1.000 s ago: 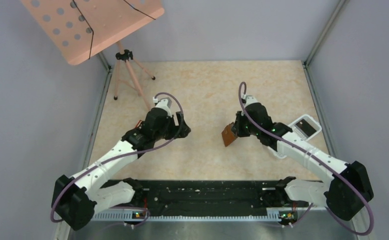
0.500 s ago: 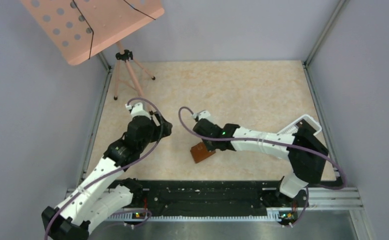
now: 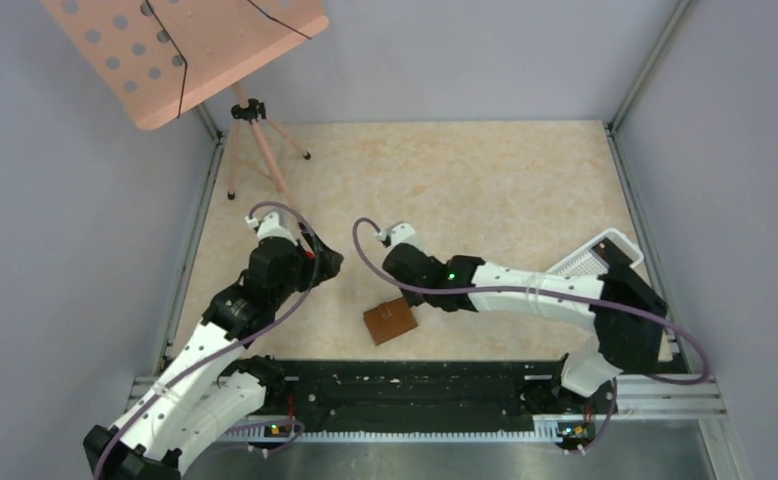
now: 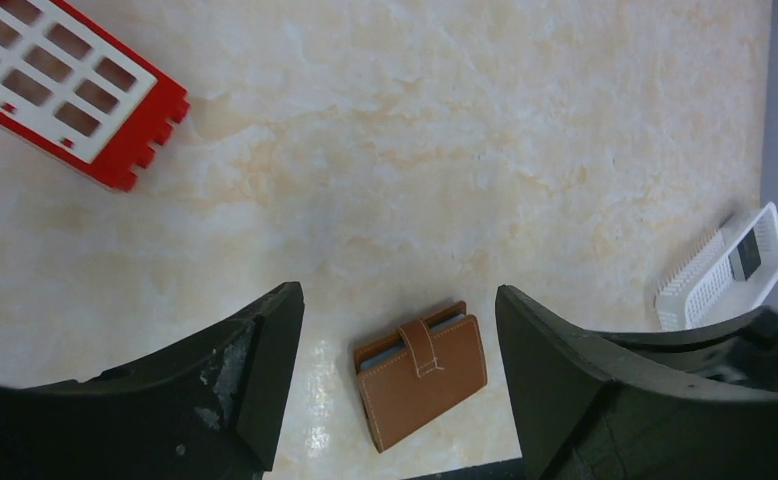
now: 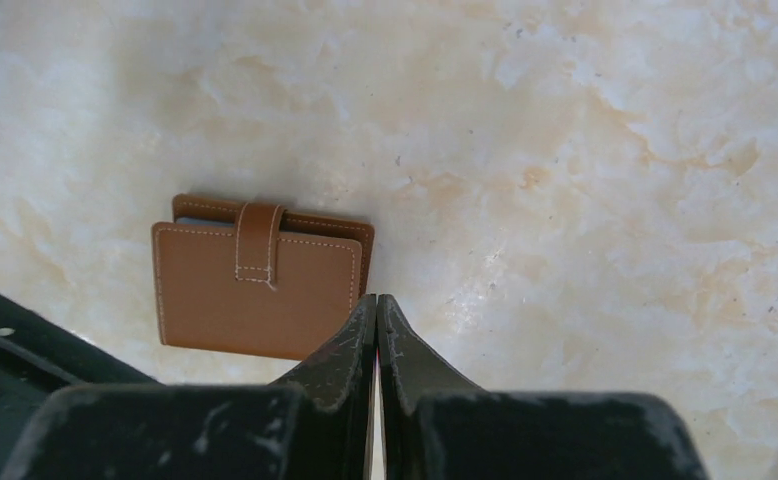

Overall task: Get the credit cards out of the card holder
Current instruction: Open the card holder at the center of the board.

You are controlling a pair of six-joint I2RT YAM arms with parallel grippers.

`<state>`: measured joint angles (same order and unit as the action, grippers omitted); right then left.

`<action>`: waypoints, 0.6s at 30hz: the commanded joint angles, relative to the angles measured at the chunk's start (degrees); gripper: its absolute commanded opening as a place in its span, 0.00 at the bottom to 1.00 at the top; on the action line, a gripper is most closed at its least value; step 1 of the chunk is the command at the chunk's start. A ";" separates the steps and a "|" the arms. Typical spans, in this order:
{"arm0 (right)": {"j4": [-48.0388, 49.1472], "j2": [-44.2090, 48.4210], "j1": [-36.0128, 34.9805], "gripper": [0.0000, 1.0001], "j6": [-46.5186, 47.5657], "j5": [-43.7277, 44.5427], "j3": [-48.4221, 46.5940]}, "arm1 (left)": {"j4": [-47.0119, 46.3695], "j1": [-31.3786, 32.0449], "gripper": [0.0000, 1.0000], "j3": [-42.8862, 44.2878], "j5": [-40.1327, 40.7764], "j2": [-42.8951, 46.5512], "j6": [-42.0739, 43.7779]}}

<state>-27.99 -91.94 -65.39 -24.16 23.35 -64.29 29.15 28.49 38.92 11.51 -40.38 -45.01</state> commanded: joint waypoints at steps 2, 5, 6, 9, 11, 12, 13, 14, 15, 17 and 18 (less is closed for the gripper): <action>10.65 10.77 6.51 0.08 -1.14 -11.91 6.95 | -4.70 -0.23 0.74 -4.52 -11.12 -3.28 -3.66; 16.77 12.90 10.82 0.25 -3.79 -21.93 12.65 | -5.77 -0.24 0.69 -7.07 -17.50 -5.32 -5.21; 18.44 13.39 11.86 0.29 -4.47 -23.79 14.27 | -6.79 -0.20 0.67 -8.17 -19.64 -6.02 -5.65; 24.21 13.07 15.14 0.35 -6.13 -31.05 18.12 | -12.60 -0.12 0.60 -12.73 -25.85 -8.86 -8.36; 28.95 11.89 17.77 0.39 -7.74 -36.09 20.64 | -16.54 -0.11 0.55 -15.47 -28.15 -10.86 -10.39; 30.88 11.20 18.48 0.40 -8.49 -37.94 21.64 | -18.15 -0.14 0.54 -16.50 -28.92 -11.90 -11.07; 32.40 10.72 18.95 0.43 -8.89 -39.09 22.43 | -19.59 -0.04 0.52 -17.38 -29.52 -12.75 -11.47; 33.44 10.14 19.25 0.45 -9.15 -39.77 23.06 | -20.87 -0.01 0.51 -18.05 -29.89 -13.53 -11.59; 34.12 9.67 19.38 0.47 -9.26 -40.31 23.48 | -21.68 0.03 0.50 -18.42 -30.11 -14.22 -11.54; 35.64 8.53 19.46 0.53 -9.43 -41.67 24.04 | -23.06 0.13 0.48 -19.06 -30.30 -15.46 -11.02; 36.28 7.86 19.61 0.56 -9.67 -42.39 24.37 | -23.94 0.09 0.46 -19.27 -30.51 -16.34 -10.79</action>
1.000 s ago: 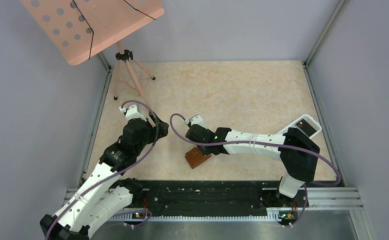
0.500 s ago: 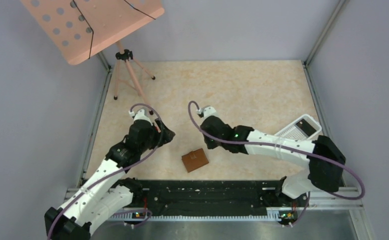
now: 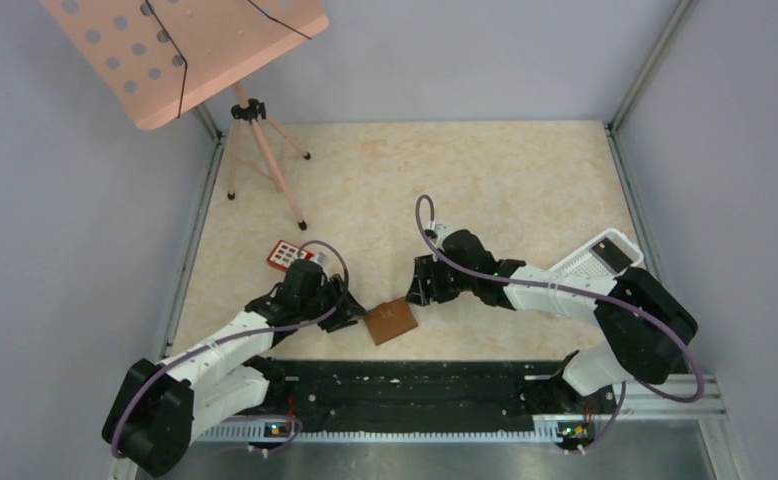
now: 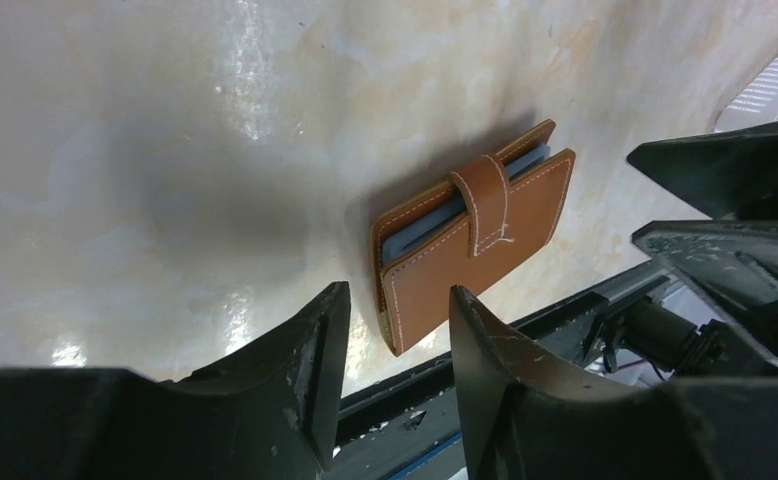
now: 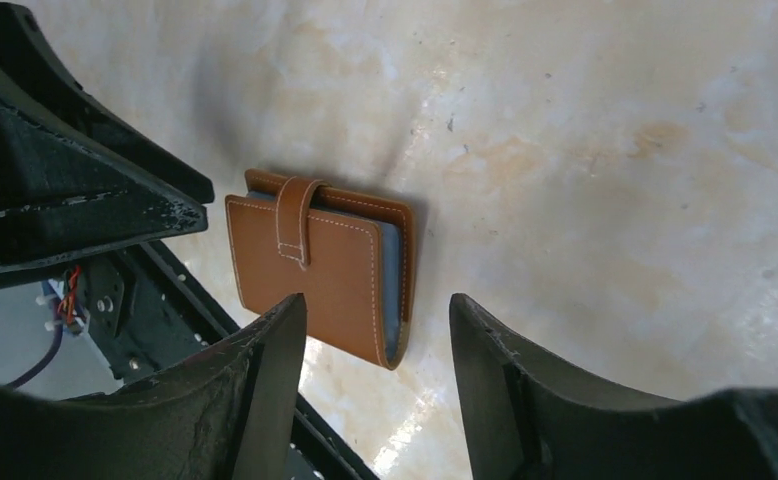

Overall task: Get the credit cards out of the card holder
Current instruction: Open the card holder at the center of the board.

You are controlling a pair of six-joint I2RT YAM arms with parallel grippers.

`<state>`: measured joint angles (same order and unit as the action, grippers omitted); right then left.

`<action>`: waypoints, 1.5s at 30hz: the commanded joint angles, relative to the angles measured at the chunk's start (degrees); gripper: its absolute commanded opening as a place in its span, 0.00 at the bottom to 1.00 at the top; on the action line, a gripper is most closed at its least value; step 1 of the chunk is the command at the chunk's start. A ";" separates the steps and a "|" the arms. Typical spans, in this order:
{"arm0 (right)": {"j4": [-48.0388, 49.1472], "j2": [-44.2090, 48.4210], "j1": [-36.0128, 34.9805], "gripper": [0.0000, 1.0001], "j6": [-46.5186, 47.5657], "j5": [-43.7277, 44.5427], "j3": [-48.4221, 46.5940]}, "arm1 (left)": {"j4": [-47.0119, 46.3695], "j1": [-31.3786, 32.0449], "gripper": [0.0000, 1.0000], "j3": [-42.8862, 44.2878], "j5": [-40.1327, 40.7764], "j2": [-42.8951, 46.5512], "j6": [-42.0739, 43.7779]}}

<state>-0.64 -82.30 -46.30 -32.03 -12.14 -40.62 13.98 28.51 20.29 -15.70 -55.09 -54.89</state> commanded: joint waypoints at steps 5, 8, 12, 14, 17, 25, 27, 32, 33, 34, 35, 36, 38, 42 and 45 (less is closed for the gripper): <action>13.87 -4.29 1.19 0.63 -3.86 -9.58 3.41 | -12.52 0.09 0.37 -1.70 -6.12 -6.26 -0.96; 15.52 -5.56 1.56 0.67 -4.54 -10.43 4.05 | -13.17 0.15 0.29 -1.84 -6.70 -8.38 -0.71; 15.83 -7.02 1.57 0.70 -5.14 -10.44 4.32 | -12.58 0.16 0.21 -1.27 -6.51 -9.86 0.36; 15.80 -7.74 1.57 0.71 -5.66 -10.64 4.45 | -12.25 0.14 0.20 -1.22 -5.94 -10.85 0.95; 16.40 -8.18 1.56 0.73 -6.61 -10.90 4.99 | -12.57 0.16 0.17 -1.35 -5.86 -12.96 1.41; 24.56 -8.61 2.10 0.74 -11.56 -16.43 7.05 | -16.08 0.29 0.14 -2.11 -6.55 -16.54 1.36; 27.47 -8.14 2.62 0.72 -13.69 -18.20 7.75 | -16.20 0.24 0.14 -2.01 -6.44 -17.00 1.37; 30.36 -5.64 3.24 0.56 -16.61 -20.83 8.45 | -16.89 0.57 0.14 -1.62 -6.47 -17.91 1.16; 30.32 -5.06 3.22 0.51 -16.80 -20.89 8.38 | -17.11 0.58 0.14 -1.58 -6.60 -17.91 1.05; 30.18 -4.60 3.23 0.47 -16.85 -20.90 8.37 | -17.45 0.60 0.14 -1.50 -6.68 -17.82 0.83; 29.91 -4.15 3.25 0.42 -16.89 -20.96 8.32 | -17.79 0.68 0.14 -1.42 -6.83 -17.77 0.64; 29.74 -3.84 3.24 0.38 -16.88 -21.03 8.27 | -18.19 0.75 0.14 -1.33 -6.92 -17.77 0.40; 29.50 -3.29 3.24 0.28 -16.84 -21.30 8.23 | -18.41 0.82 0.13 -1.03 -6.97 -17.60 0.15; 28.05 -2.50 3.31 0.00 -16.03 -20.99 7.90 | -19.01 0.89 0.14 -0.34 -7.44 -17.34 -0.20; 20.61 -0.73 3.33 0.00 -11.24 -18.13 5.70 | -17.35 0.91 0.14 2.15 -7.69 -16.81 0.67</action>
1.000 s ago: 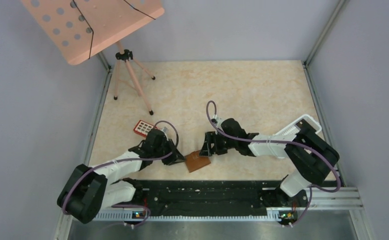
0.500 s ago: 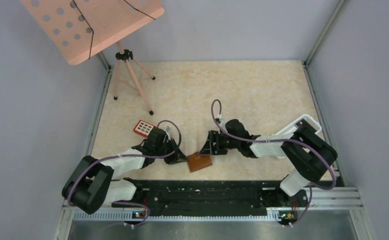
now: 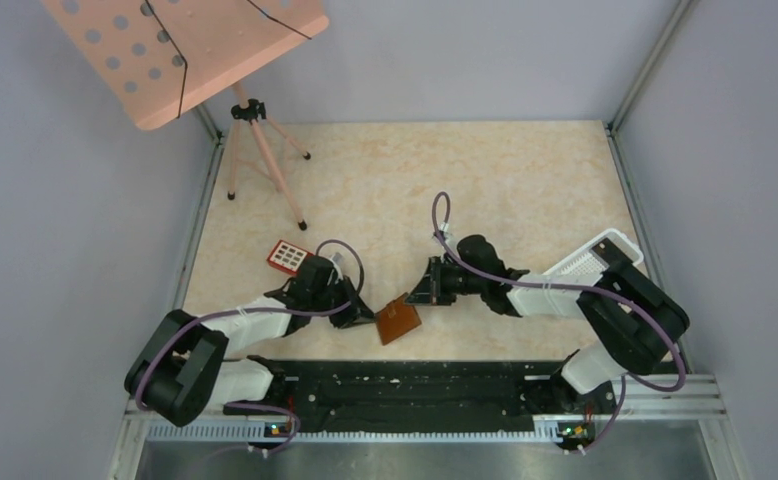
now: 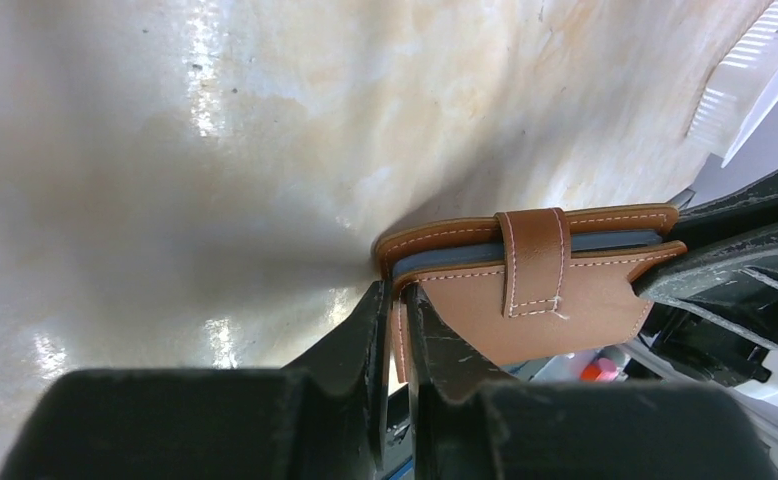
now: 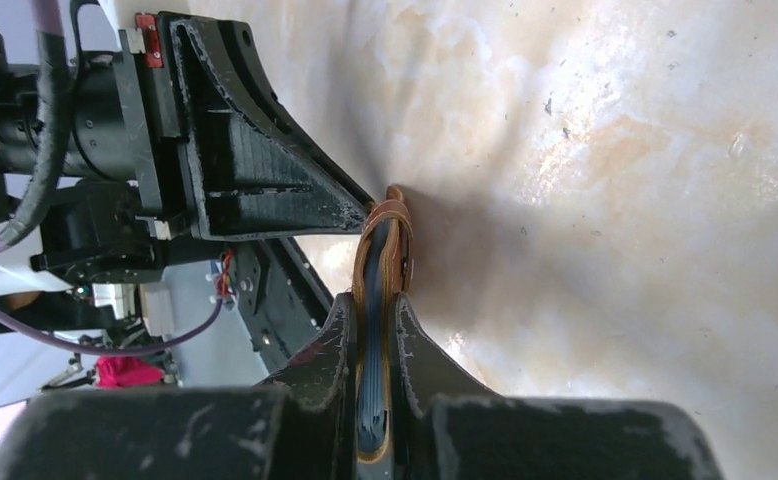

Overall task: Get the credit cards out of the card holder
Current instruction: Open the card holder at the center of the board.

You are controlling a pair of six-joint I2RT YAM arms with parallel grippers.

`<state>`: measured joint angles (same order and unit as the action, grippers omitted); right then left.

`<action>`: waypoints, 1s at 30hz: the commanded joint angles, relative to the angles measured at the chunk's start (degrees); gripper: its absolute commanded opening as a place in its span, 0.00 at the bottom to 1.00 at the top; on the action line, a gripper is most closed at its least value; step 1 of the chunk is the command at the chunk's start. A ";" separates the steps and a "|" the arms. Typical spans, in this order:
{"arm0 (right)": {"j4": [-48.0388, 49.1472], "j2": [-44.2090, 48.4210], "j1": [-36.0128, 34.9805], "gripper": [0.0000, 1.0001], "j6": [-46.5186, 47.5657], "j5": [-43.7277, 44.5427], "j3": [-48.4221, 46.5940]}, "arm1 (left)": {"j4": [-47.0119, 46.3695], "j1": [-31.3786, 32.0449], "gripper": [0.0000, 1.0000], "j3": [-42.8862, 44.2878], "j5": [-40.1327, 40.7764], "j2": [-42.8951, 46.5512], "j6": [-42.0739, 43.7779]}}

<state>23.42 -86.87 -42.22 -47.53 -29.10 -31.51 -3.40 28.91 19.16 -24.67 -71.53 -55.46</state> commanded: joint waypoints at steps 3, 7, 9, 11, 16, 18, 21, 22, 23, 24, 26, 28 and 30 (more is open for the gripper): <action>-17.15 6.54 -0.76 0.00 12.17 5.54 -9.03 | 7.07 0.48 0.21 8.55 3.04 1.34 3.63; -32.92 10.35 -0.76 0.00 24.68 17.33 -17.67 | 17.86 0.19 0.41 16.61 9.77 4.69 8.06; -37.60 11.90 -0.81 0.00 29.85 23.04 -20.44 | 22.11 -0.05 0.55 19.97 14.29 5.79 9.42; -40.24 13.13 -1.19 0.00 34.49 28.13 -22.30 | 25.09 -0.67 0.63 22.45 16.94 6.68 10.17; -41.22 12.50 -5.43 0.00 46.17 45.99 -22.39 | 28.32 -2.29 0.72 25.71 18.09 8.39 12.25; -40.97 10.58 -9.83 0.00 51.49 53.57 -21.85 | 29.25 -2.56 0.72 26.12 17.63 8.96 13.69; -38.90 5.38 -18.80 0.00 57.37 65.20 -20.37 | 30.96 -2.83 0.71 26.22 17.92 9.89 15.31; -39.58 3.44 -20.19 0.00 56.72 67.18 -21.04 | 31.40 -2.92 0.71 26.09 18.21 10.31 15.59; -41.18 1.42 -21.25 0.00 55.28 67.35 -22.06 | 31.84 -3.04 0.71 25.79 18.97 10.69 15.70; -42.66 -0.11 -22.13 0.00 53.66 66.71 -23.38 | 32.12 -3.17 0.71 25.43 19.90 11.31 15.53; -43.27 -1.90 -24.22 0.00 51.56 65.35 -24.09 | 32.28 -3.54 0.71 24.56 21.76 12.61 15.16; -42.44 -2.26 -26.28 0.04 49.98 63.33 -23.36 | 32.12 -4.25 0.71 23.79 22.45 13.78 14.67; -40.83 -1.89 -27.94 0.10 48.87 60.14 -21.97 | 31.56 -4.83 0.71 23.10 22.26 14.82 14.55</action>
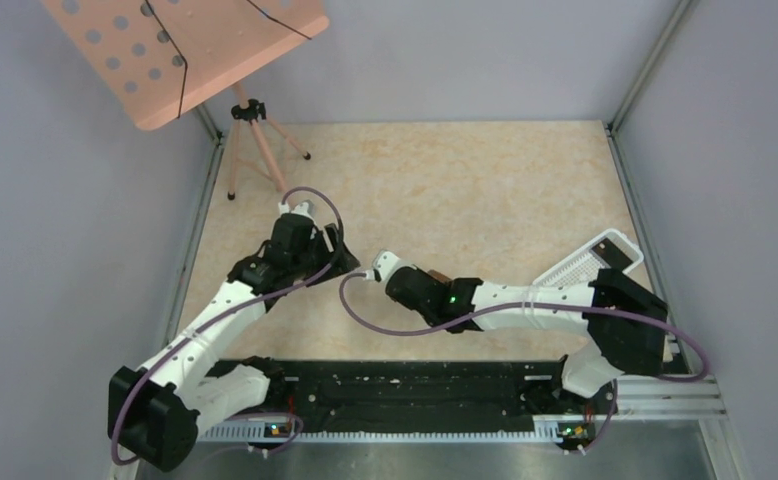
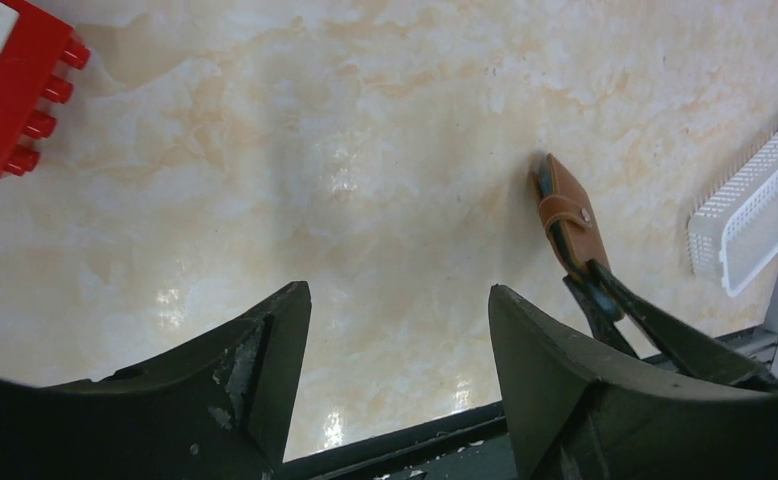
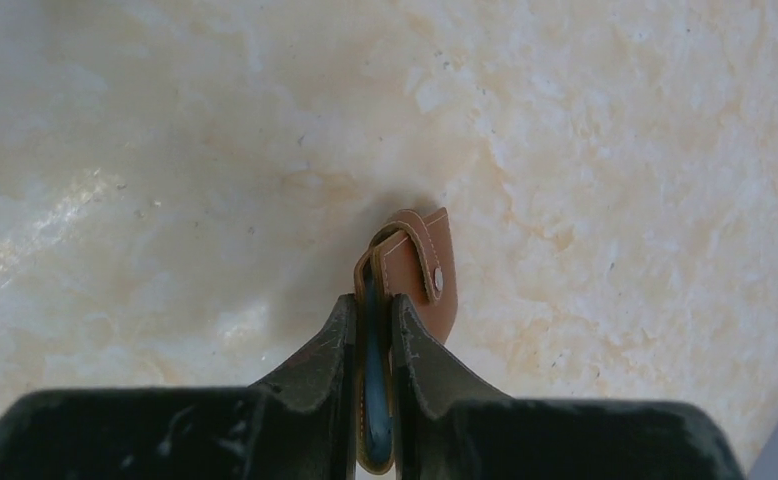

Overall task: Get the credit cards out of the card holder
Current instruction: Open the card holder at the center of the board.

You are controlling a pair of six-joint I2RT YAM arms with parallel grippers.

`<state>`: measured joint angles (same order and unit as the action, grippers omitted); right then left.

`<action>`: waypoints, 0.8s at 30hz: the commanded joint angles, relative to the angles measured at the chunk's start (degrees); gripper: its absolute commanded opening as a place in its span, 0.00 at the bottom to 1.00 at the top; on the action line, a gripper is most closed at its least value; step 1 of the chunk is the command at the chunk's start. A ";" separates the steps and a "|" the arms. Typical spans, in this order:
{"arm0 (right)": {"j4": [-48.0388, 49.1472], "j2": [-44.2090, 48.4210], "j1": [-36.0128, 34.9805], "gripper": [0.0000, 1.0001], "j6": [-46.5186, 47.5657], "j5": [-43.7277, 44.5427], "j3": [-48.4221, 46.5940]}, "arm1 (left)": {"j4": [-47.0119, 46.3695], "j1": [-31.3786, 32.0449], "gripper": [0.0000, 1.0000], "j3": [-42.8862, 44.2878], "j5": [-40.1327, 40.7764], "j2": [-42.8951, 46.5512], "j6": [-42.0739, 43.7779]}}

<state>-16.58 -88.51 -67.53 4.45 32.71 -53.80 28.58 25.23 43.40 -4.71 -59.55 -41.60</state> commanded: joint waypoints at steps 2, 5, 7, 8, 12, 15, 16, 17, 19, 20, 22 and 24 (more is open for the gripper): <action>0.13 0.64 -3.78 0.18 -4.83 -6.32 1.71 | -1.50 -1.32 0.71 -1.86 1.72 3.35 0.79; 1.08 3.21 -4.07 0.29 -8.55 -12.61 3.93 | -2.32 -1.46 0.71 -2.16 -0.21 3.09 1.58; 1.96 6.55 -4.06 0.36 -10.90 -16.26 5.63 | -3.69 -1.42 0.70 -2.37 -3.33 2.60 2.55; 2.44 7.62 -4.07 0.38 -12.12 -17.58 6.47 | -4.21 -1.42 0.69 -2.46 -5.38 2.29 3.21; 3.13 13.70 -1.01 0.39 -19.09 -21.74 8.95 | -8.47 -1.26 0.65 -3.67 -11.47 -0.02 1.51; 3.43 17.87 5.59 0.38 -27.09 -25.33 11.69 | -12.17 -0.35 0.61 -4.82 -15.26 -3.12 0.30; 4.21 19.60 8.35 0.38 -29.98 -27.63 12.96 | -12.97 0.07 0.61 -4.84 -15.80 -4.11 -0.01; 5.50 21.07 11.13 0.37 -32.63 -30.33 14.70 | -13.58 0.65 0.61 -4.74 -16.30 -5.29 -0.24; 7.91 23.77 15.95 0.36 -37.57 -34.49 17.84 | -15.03 2.24 0.60 -4.41 -17.33 -7.31 -0.32; 8.07 24.75 17.49 0.36 -39.77 -34.97 18.93 | -15.65 3.29 0.60 -4.11 -17.57 -8.28 -0.24; 7.64 25.83 19.80 0.36 -45.10 -35.27 20.61 | -16.33 5.64 0.60 -3.08 -16.93 -10.08 0.46; 7.85 25.92 20.75 0.35 -48.73 -35.89 21.87 | -16.17 8.04 0.59 -1.79 -14.78 -11.87 1.17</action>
<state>-11.16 -64.03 -48.56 -32.16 1.98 -33.98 16.60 29.71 39.20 -19.64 -69.21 -41.41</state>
